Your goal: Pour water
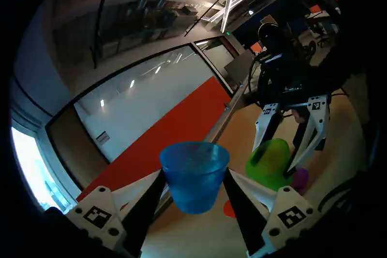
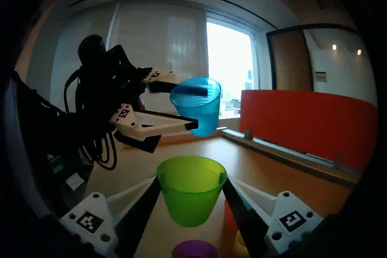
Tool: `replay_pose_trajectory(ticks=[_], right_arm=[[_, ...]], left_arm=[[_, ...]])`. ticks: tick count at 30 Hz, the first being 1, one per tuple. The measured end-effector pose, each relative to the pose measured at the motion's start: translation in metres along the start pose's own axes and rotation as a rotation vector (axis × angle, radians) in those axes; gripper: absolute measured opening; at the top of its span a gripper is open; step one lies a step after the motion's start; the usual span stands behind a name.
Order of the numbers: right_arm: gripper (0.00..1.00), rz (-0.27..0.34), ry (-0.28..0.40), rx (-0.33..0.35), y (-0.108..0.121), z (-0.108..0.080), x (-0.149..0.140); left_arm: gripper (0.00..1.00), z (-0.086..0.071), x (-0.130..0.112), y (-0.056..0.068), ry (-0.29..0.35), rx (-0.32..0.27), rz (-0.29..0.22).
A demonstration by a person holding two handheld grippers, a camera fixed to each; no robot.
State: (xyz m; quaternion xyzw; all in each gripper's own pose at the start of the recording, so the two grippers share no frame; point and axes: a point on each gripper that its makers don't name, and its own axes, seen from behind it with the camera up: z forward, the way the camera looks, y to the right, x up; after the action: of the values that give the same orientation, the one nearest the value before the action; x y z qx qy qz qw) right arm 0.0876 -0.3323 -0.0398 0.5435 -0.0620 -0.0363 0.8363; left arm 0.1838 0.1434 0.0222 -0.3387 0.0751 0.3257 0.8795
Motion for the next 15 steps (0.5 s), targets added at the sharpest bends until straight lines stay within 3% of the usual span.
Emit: replay_pose_trajectory(ticks=[15], right_arm=[[0.9, -0.005, 0.002, 0.016, -0.0025, 0.0066, 0.0032]], left_arm=[[0.82, 0.001, 0.0089, 0.0051, 0.004, 0.005, 0.111]])
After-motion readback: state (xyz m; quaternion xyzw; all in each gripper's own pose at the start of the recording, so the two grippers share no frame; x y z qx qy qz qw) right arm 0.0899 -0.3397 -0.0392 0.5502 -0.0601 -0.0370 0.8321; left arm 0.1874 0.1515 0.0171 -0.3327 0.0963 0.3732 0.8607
